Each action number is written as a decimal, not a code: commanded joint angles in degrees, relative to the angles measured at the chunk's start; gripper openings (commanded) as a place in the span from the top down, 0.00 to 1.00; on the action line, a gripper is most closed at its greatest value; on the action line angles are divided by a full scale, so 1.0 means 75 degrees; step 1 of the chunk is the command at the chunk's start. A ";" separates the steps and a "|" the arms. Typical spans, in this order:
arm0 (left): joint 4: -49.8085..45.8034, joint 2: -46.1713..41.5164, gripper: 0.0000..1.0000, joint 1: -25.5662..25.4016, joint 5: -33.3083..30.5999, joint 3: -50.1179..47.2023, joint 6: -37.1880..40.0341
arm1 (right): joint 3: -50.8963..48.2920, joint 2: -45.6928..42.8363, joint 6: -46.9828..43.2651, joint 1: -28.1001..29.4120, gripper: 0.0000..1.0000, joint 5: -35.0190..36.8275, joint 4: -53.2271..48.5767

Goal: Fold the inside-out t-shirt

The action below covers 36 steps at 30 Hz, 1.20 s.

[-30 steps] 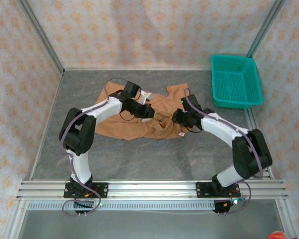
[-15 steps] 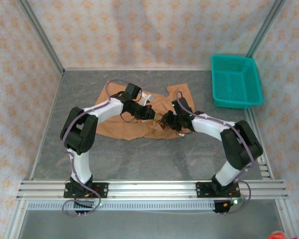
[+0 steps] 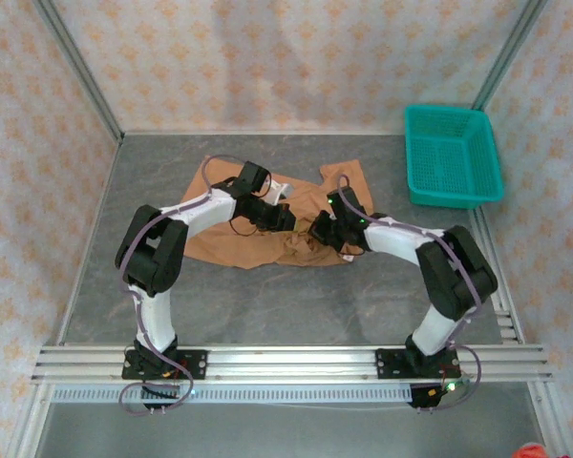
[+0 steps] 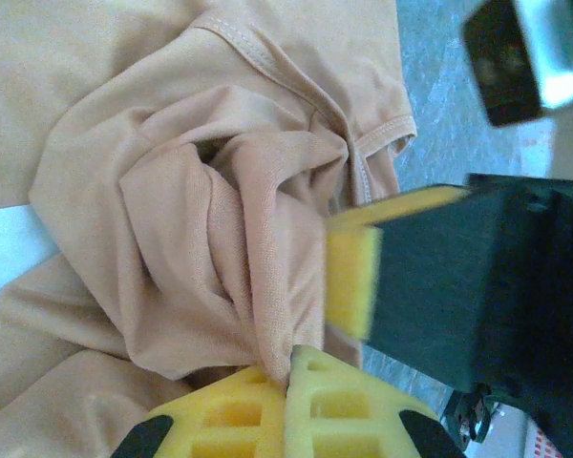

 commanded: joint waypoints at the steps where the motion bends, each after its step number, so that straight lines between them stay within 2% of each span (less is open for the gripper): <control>1: -0.0051 0.0014 1.00 0.0238 -0.0185 0.0068 0.0018 | 0.0189 -0.1431 -0.0628 -0.0042 1.00 0.0046 -0.0806; 4: 0.0030 0.0184 1.00 0.0359 -0.0196 0.0148 -0.0078 | 0.0081 -0.2606 -0.0959 -0.0173 1.00 0.0080 -0.1208; 8: 0.0169 0.0382 1.00 0.0377 -0.0191 0.0152 -0.0205 | -0.0192 -0.3856 -0.0981 -0.0449 1.00 -0.0125 -0.1088; 12: 0.0420 0.0340 1.00 0.0373 -0.0185 -0.0052 -0.0375 | -0.0544 -0.4111 -0.0739 -0.0646 1.00 -0.0522 -0.0517; 19: 0.0284 -0.0070 1.00 0.0264 -0.0394 -0.0205 -0.0341 | -0.0779 -0.2681 -0.0568 -0.0694 1.00 -0.0503 -0.0414; 20: 0.0231 -0.0070 1.00 0.0260 -0.0411 -0.0191 -0.0313 | -0.0702 -0.2458 -0.0617 -0.0609 0.97 -0.0516 -0.0480; 23: 0.0118 -0.0332 1.00 0.0260 -0.0488 -0.0168 -0.0271 | -0.0359 -0.1914 -0.0903 -0.0151 0.77 -0.0132 -0.0875; 25: 0.0093 -0.0334 1.00 0.0262 -0.0495 -0.0162 -0.0280 | -0.0121 -0.1591 -0.1025 0.0173 0.71 0.0211 -0.1068; 31: 0.0127 -0.0329 1.00 0.0257 -0.0520 -0.0235 -0.0328 | 0.0393 -0.0491 -0.0810 0.0755 0.67 0.0274 -0.0717; 36: 0.0185 -0.0375 1.00 0.0248 -0.0495 -0.0338 -0.0329 | 0.0701 0.0259 -0.0355 0.0893 0.64 0.0406 -0.0411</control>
